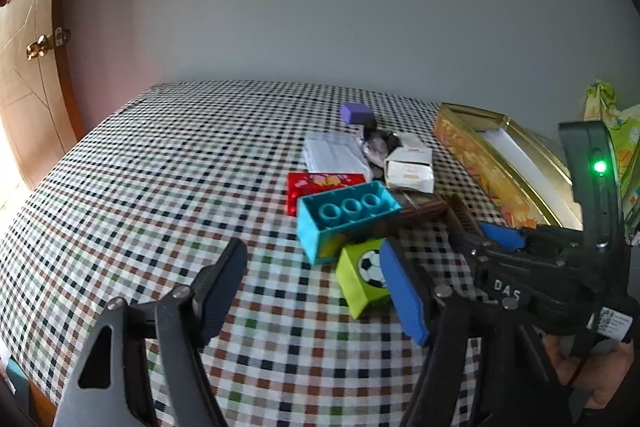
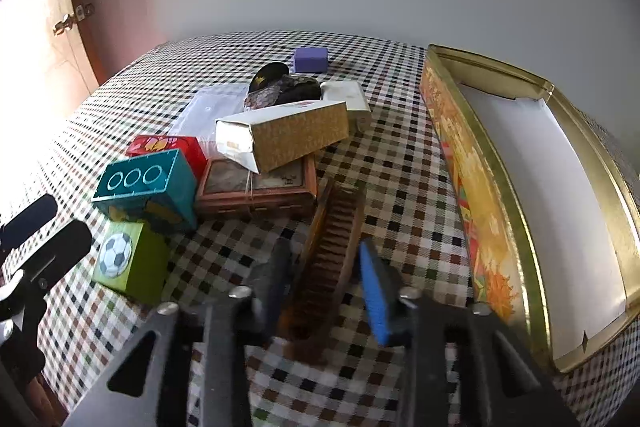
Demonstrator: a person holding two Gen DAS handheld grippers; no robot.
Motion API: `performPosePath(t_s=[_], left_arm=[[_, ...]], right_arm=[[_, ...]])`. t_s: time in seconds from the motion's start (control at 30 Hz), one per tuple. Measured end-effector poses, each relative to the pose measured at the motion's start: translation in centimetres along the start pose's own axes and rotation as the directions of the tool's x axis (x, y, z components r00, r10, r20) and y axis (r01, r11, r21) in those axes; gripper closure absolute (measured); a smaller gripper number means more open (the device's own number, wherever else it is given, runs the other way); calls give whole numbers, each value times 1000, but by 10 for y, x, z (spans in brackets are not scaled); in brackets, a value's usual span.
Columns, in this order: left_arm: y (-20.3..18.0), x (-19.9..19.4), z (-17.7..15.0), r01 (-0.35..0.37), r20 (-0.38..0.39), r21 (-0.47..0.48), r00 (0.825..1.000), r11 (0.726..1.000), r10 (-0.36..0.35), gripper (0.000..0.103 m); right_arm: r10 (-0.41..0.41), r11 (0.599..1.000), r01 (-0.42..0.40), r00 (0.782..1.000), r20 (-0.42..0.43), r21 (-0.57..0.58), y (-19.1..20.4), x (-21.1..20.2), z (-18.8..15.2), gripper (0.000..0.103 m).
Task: Organize rigid objects
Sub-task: 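Grasp the lime-green soccer-ball block with the left gripper while the right grasps the brown comb, then carry the green block and comb over the gold tray and release both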
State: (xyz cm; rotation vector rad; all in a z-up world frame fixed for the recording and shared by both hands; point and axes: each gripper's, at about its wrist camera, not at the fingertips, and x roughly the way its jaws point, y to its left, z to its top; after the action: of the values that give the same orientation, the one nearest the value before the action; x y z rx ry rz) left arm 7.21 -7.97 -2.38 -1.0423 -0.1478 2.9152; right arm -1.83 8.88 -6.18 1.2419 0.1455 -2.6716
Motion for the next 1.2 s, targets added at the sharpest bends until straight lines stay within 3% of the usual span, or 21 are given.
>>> performPosePath(t_s=[0.23,0.37,0.43,0.63,0.83,0.93,1.1,1.2], left_arm=[[-19,11,-1,38,-41,6,998,999,-38,41],[-28,19,0,26,-49,12,998,1000,-25,41],[-33,26,-1,32,-72,4,997,999,-32,62],[-34,48,-8,12,-139,-24,990,1000,-15,71],[-29,46,-12,12,-99,-30,995,999,-15,72],[-26,36,-12,63,-53,-51,996,997,-66,72],[-33,14,-2,91,35,-13,995,996,-91,72],[-47,4,10,118,96,32,988,992,-121,72]], right_arm=[[124,989,-129,990,69,69,-17,-22,-15,76],[127,987,-136,986,110,81,-20,-34,-22,75],[144,984,-156,982,125,91,-23,-40,-23,76],[140,985,-155,975,173,76,-29,-52,-28,75],[165,979,-185,966,199,86,-38,-57,-32,75],[188,972,-214,953,238,91,-43,-64,-33,75],[201,965,-243,924,324,95,-58,-84,-29,75],[166,972,-215,915,367,95,-70,-94,-26,75]])
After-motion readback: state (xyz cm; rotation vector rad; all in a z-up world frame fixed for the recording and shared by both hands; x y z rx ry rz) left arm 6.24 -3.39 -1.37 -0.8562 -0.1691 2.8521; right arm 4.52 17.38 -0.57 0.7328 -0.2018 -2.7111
